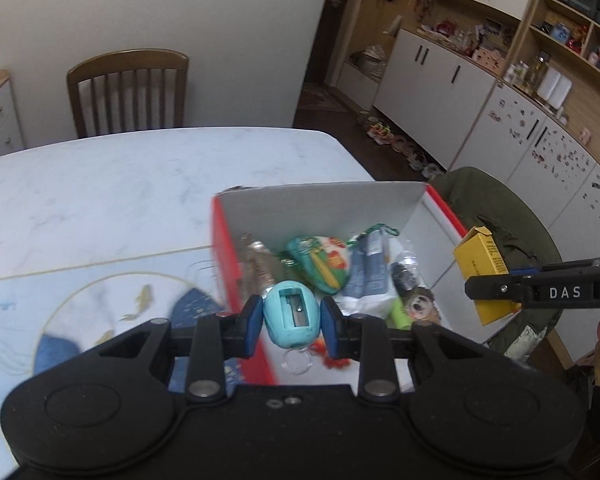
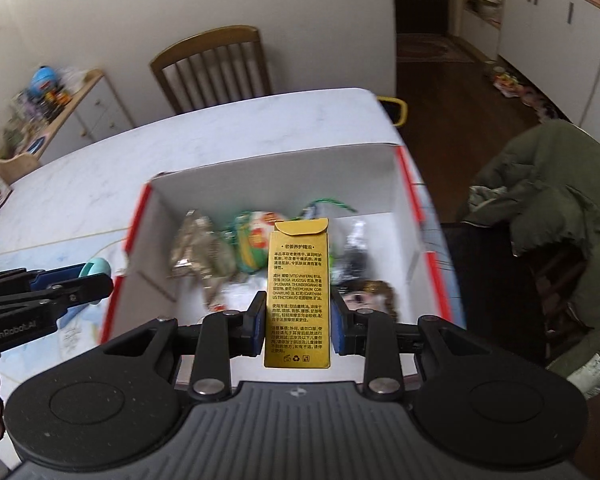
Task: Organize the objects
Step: 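Carry the teal sharpener and yellow box over the red box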
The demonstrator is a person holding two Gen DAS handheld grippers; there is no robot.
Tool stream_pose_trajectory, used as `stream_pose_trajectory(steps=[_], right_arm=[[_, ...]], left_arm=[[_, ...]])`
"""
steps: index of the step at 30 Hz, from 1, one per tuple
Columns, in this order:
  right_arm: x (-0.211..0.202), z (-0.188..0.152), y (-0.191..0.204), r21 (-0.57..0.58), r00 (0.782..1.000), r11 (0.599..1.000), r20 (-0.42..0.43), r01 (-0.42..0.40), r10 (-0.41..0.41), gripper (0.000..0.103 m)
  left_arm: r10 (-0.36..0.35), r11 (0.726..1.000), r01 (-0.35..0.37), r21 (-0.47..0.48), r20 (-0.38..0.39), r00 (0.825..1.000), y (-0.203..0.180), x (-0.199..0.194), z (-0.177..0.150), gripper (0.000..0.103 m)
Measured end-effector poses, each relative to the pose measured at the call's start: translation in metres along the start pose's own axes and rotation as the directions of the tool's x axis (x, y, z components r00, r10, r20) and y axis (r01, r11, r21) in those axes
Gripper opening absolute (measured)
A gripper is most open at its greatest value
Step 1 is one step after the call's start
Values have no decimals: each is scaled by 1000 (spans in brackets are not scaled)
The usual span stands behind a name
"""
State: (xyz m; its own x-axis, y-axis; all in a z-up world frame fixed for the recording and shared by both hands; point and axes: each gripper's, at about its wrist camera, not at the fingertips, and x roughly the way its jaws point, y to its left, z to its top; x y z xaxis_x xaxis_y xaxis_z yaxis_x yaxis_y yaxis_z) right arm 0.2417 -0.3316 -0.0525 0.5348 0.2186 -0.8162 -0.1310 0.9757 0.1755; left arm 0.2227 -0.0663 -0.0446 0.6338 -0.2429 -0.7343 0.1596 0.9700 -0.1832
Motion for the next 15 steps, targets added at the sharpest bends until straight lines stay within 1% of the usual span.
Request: stream_pose_trajectory(steps=[8, 15], right_arm=[[11, 5, -28, 2, 999, 999, -10, 36, -36, 30], [31, 12, -31, -20, 999, 999, -29, 30, -30, 30]], left_arm=[[-6, 999, 7, 41, -32, 999, -26, 30, 15, 29], [23, 998, -19, 53, -71, 997, -34, 61, 22, 29]])
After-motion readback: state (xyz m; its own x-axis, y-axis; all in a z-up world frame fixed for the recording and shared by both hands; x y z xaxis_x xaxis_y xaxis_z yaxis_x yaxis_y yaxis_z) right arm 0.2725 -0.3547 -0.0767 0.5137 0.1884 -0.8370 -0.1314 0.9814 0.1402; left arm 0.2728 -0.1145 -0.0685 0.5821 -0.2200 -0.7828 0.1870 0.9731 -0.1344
